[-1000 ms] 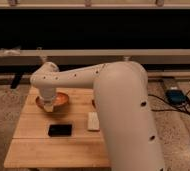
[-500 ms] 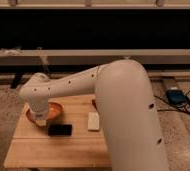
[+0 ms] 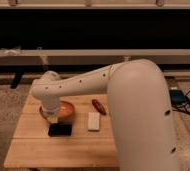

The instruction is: Drag the ceramic bowl in a circle

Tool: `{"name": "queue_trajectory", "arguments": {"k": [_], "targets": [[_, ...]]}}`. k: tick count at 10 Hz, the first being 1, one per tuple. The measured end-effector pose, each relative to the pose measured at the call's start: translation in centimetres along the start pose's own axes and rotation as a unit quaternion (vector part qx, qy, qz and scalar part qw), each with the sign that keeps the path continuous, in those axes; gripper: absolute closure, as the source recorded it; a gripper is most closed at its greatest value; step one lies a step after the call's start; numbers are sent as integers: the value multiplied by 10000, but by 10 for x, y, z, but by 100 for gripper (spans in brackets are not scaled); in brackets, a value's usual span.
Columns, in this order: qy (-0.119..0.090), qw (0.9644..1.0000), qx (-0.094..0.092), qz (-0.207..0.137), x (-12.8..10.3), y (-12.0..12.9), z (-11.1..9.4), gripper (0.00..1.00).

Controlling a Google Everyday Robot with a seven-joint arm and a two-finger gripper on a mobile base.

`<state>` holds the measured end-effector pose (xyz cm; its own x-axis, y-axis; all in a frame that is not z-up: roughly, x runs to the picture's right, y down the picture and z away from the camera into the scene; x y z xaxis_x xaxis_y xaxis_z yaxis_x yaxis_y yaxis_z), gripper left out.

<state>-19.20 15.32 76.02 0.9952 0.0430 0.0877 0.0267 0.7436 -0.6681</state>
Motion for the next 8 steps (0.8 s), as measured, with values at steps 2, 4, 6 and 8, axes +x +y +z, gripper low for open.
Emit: {"name": "queue_trajectory", "arguments": {"k": [2,4,6,8], "targets": [[118,9995,85,273,39,-35,-7,100],[212,9980,216,561,78,-78,-12,100],[207,9973,304,642,93,-111,-13,100],[117,9979,293,569,94,-130,-12,100]]}}
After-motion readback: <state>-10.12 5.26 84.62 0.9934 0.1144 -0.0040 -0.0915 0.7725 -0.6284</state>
